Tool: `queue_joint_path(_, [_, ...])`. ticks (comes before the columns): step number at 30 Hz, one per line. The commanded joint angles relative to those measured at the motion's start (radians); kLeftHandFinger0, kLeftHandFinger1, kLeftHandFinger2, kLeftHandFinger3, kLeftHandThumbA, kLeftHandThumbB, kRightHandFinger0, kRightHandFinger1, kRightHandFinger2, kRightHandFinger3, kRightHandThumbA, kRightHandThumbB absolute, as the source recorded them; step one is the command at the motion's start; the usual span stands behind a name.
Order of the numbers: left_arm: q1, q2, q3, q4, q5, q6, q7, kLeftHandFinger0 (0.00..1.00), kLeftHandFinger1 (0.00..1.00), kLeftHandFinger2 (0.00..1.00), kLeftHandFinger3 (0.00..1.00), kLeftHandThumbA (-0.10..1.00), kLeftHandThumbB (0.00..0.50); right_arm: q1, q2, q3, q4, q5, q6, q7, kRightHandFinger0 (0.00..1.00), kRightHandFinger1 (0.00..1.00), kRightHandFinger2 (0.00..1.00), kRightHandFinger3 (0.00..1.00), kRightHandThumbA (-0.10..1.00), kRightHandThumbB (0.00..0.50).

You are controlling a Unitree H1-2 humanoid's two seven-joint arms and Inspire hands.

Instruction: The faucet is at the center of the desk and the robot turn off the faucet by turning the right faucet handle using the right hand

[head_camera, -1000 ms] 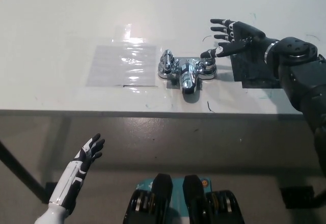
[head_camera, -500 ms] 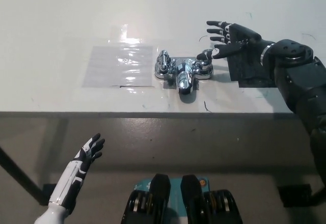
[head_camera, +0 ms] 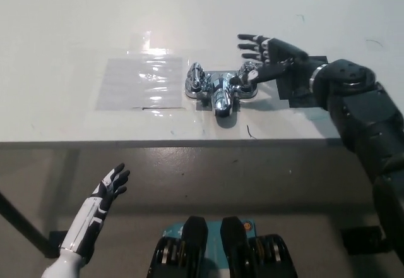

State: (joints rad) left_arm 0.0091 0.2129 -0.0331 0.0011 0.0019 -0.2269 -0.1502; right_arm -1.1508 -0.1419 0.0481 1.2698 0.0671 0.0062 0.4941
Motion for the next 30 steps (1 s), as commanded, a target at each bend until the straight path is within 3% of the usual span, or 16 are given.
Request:
queue_joint_path(1, [-0.018,0.014,0.007,-0.009,-0.013,-0.028,-0.013,1.00,1.00,1.00,1.00,1.00,0.449,-0.026,0.070,-0.001,-0.058,0.025,-0.034,0.088,1.00,1.00,1.00,1.00,1.00,0.422])
queue_joint_path(12, [-0.022,0.015,0.006,-0.009,-0.020,-0.028,-0.017,1.00,1.00,1.00,1.00,1.00,0.450,-0.005,0.090,-0.035,-0.079,0.041,-0.026,0.051,1.00,1.00,1.00,1.00,1.00,0.452])
queue_joint_path(17, [-0.021,0.015,0.009,-0.012,-0.017,-0.028,-0.016,1.00,1.00,1.00,1.00,1.00,0.455,0.023,0.119,-0.089,-0.108,0.071,-0.055,0.004,1.00,1.00,1.00,1.00,1.00,0.408])
queue_joint_path(19, [-0.022,0.013,0.010,-0.012,-0.019,-0.027,-0.016,1.00,1.00,1.00,1.00,1.00,0.448,0.037,0.134,-0.124,-0.119,0.092,-0.079,-0.018,1.00,1.00,1.00,1.00,1.00,0.389])
queue_joint_path(22, [-0.023,0.014,0.010,-0.011,-0.022,-0.031,-0.018,1.00,1.00,1.00,1.00,1.00,0.442,0.054,0.155,-0.156,-0.123,0.100,-0.131,-0.068,1.00,1.00,1.00,1.00,1.00,0.406])
queue_joint_path(26, [-0.021,0.018,0.011,-0.012,-0.021,-0.031,-0.021,1.00,1.00,1.00,1.00,1.00,0.440,0.082,0.203,-0.209,-0.119,0.099,-0.258,-0.216,1.00,1.00,1.00,1.00,1.00,0.373])
queue_joint_path(30, [-0.019,0.015,0.010,-0.017,-0.023,-0.026,-0.023,1.00,1.00,1.00,1.00,1.00,0.441,0.094,0.236,-0.241,-0.140,0.102,-0.291,-0.294,1.00,1.00,1.00,1.00,1.00,0.359])
